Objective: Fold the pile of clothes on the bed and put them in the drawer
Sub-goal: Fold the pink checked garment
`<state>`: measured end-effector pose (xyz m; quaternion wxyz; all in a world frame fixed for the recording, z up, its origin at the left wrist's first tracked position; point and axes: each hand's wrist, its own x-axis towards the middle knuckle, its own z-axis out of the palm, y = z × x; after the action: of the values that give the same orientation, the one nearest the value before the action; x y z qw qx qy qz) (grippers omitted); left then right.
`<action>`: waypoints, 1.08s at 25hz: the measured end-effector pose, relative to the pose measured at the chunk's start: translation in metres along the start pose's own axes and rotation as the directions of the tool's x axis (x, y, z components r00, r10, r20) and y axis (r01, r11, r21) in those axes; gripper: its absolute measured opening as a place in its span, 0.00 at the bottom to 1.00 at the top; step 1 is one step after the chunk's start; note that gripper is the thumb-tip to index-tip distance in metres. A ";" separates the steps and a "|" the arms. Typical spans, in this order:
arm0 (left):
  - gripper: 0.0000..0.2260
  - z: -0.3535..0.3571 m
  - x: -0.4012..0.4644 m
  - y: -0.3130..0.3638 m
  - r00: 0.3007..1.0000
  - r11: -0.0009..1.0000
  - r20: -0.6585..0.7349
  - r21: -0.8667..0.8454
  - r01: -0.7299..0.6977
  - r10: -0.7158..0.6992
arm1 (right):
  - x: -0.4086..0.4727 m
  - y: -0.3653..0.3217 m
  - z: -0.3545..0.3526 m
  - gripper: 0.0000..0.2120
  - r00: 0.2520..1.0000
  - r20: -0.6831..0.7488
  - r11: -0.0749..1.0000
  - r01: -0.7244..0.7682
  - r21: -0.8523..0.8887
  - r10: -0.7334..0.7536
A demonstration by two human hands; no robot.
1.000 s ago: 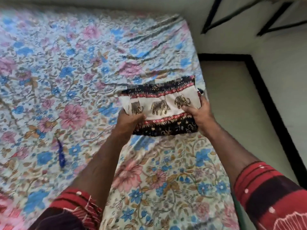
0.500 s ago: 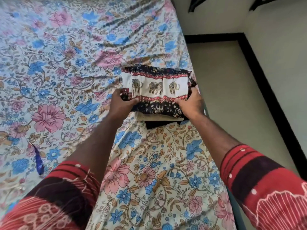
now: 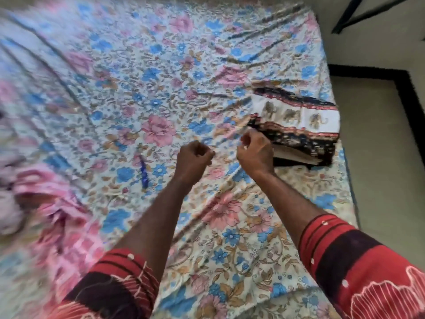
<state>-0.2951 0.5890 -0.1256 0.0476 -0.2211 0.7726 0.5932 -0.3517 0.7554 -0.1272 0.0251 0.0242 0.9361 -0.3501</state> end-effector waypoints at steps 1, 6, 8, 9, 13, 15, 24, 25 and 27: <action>0.05 -0.027 -0.018 -0.017 0.999 0.999 -0.024 -0.006 0.035 -0.035 | -0.018 -0.021 0.021 0.02 0.997 0.071 1.000 0.016 0.008 -0.017; 0.04 -0.171 -0.108 -0.108 0.944 0.967 -0.208 -0.051 0.250 -0.255 | -0.115 -0.114 0.120 0.00 0.900 0.393 0.980 0.196 0.017 -0.187; 0.04 -0.229 -0.137 -0.142 0.901 0.946 -0.289 -0.103 0.306 -0.323 | -0.152 -0.148 0.157 0.04 0.844 0.492 0.974 0.224 0.041 -0.215; 0.04 -0.255 -0.150 -0.157 0.881 0.937 -0.321 -0.124 0.325 -0.348 | -0.167 -0.163 0.177 0.06 0.822 0.528 0.974 0.222 0.050 -0.215; 0.04 -0.325 -0.185 -0.196 0.807 0.894 -0.384 -0.176 0.412 -0.448 | -0.208 -0.206 0.241 0.07 0.683 0.677 0.947 0.314 0.068 -0.275; 0.03 -0.347 -0.194 -0.215 0.787 0.877 -0.385 -0.215 0.430 -0.481 | -0.226 -0.227 0.269 0.09 0.499 0.822 0.915 0.398 0.064 -0.274; 0.03 -0.371 -0.193 -0.250 0.808 0.836 -0.216 -0.178 0.519 -0.548 | -0.259 -0.222 0.328 0.17 0.558 0.801 0.898 0.436 -0.064 -0.214; 0.03 -0.372 -0.190 -0.252 0.808 0.833 -0.206 -0.177 0.525 -0.553 | -0.253 -0.224 0.333 0.18 0.597 0.766 0.893 0.444 -0.068 -0.239; 0.02 -0.376 -0.184 -0.252 0.804 0.825 -0.193 -0.205 0.527 -0.562 | -0.241 -0.235 0.342 0.22 0.541 0.801 0.842 0.532 -0.089 -0.256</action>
<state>0.0412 0.2387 -0.1796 0.1047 -0.5080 0.6320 0.5758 -0.1162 0.3466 -0.2156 0.3399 -0.3445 0.8594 -0.1649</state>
